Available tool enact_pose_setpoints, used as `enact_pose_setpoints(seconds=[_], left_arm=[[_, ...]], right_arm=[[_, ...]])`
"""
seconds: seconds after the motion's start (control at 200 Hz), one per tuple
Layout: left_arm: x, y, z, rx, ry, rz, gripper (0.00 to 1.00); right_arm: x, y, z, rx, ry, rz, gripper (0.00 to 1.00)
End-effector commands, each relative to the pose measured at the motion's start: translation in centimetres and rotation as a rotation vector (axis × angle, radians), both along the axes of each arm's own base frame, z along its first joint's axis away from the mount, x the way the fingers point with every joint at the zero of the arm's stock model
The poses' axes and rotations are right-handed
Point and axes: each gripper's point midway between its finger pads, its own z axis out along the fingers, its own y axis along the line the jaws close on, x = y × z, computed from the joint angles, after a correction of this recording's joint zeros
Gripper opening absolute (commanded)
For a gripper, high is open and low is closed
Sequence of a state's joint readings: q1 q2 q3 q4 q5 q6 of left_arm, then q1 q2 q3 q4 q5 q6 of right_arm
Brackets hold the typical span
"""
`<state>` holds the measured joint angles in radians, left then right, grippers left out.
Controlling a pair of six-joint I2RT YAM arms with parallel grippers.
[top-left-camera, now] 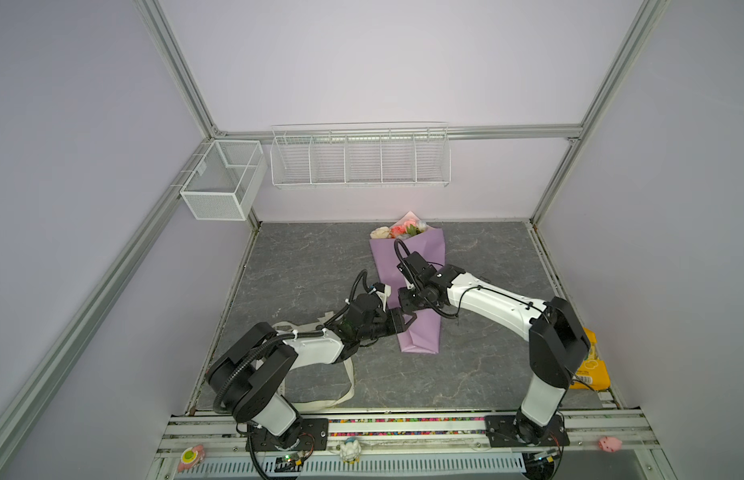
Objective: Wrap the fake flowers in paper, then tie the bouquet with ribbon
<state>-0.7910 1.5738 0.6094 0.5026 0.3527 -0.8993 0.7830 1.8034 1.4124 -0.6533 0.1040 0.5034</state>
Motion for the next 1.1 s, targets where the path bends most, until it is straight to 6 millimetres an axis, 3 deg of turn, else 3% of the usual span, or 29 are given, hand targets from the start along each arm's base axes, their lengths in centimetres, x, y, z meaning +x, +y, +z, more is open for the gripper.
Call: enact_pose_setpoints(seconds=[0.0, 0.195, 0.435, 0.525, 0.69, 0.775, 0.865, 0.965, 1.05, 1.095], left_arm=[[0.5, -0.5, 0.0, 0.027, -0.018, -0.011, 0.50], [0.3, -0.1, -1.2, 0.048, -0.001, -0.001, 0.43], [1.9, 0.6, -1.2, 0.020, 0.021, 0.048, 0.13], [1.9, 1.1, -2.0, 0.031, 0.034, 0.073, 0.02], [1.8, 0.9, -3.3, 0.030, 0.065, 0.070, 0.00], [1.8, 0.9, -3.8, 0.017, 0.080, 0.077, 0.00], [1.7, 1.3, -4.2, 0.005, 0.092, 0.101, 0.00], [1.5, 2.0, -4.5, -0.005, 0.095, 0.123, 0.00], [1.5, 2.3, -4.8, -0.003, 0.099, 0.125, 0.00], [1.6, 2.4, -4.9, -0.003, 0.103, 0.124, 0.00]], right_arm=[[0.1, 0.7, 0.5, 0.022, 0.002, 0.020, 0.13], [0.0, 0.9, 0.5, 0.033, 0.011, 0.023, 0.14], [-0.3, 0.7, 1.0, 0.078, 0.013, 0.009, 0.22], [-0.3, 0.1, 2.0, 0.089, 0.003, -0.006, 0.35], [-0.7, -2.7, 5.1, 0.134, -0.052, -0.060, 0.66], [-1.1, -4.7, 6.4, 0.172, -0.087, -0.097, 0.75], [-1.1, -8.0, 6.5, 0.191, -0.108, -0.190, 0.77], [-0.8, -12.3, 4.8, 0.184, -0.116, -0.371, 0.77], [-0.9, -13.7, 3.7, 0.227, -0.114, -0.427, 0.75], [-1.0, -13.4, 3.4, 0.257, -0.117, -0.414, 0.72]])
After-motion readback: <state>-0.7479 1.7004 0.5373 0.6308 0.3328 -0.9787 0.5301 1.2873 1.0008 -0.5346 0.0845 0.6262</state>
